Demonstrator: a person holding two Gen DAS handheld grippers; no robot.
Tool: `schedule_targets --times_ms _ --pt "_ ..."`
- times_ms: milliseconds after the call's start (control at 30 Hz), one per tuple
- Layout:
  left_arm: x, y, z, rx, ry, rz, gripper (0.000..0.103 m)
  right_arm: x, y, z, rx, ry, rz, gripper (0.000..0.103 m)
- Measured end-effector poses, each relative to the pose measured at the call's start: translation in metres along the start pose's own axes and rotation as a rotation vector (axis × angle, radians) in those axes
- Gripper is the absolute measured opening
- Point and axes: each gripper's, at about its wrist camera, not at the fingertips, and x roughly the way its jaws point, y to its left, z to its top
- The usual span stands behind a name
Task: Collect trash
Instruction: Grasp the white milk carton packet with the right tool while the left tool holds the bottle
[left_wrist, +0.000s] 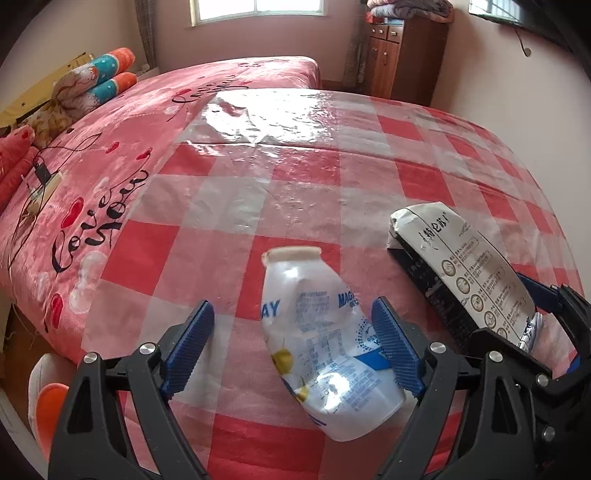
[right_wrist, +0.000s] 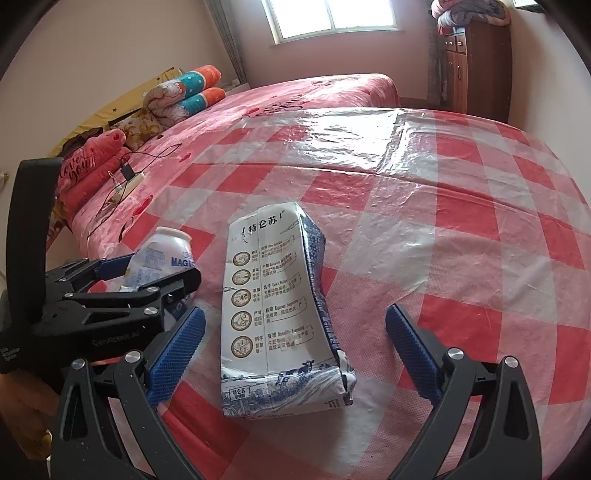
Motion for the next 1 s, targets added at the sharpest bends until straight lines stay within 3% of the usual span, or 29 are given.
schedule_targets --times_ms 133,267,667,800,867,933,1000 --pt "-0.001 0.002 -0.003 -0.001 -0.02 0.009 0.081 0.002 0.006 -0.001 -0.023 0.011 -0.029 0.098" --pt "-0.008 0.007 -0.007 -0.012 -0.041 0.012 0.058 0.005 0.011 0.0 -0.049 0.024 -0.055 0.098" --pt "-0.021 0.039 -0.018 -0.137 -0.058 -0.115 0.039 0.016 0.021 0.003 -0.108 0.06 -0.147 0.096" --pt "-0.025 0.049 -0.023 -0.172 -0.062 -0.146 0.035 0.015 0.022 0.002 -0.113 0.049 -0.199 0.082" --pt "-0.028 0.053 -0.026 -0.184 -0.064 -0.156 0.034 0.014 0.022 0.002 -0.117 0.045 -0.198 0.078" --pt "-0.03 0.06 -0.028 -0.203 -0.067 -0.165 0.033 0.014 0.022 0.002 -0.126 0.039 -0.194 0.068" --pt "-0.033 0.067 -0.032 -0.223 -0.072 -0.176 0.032 0.013 0.024 0.001 -0.135 0.035 -0.194 0.067"
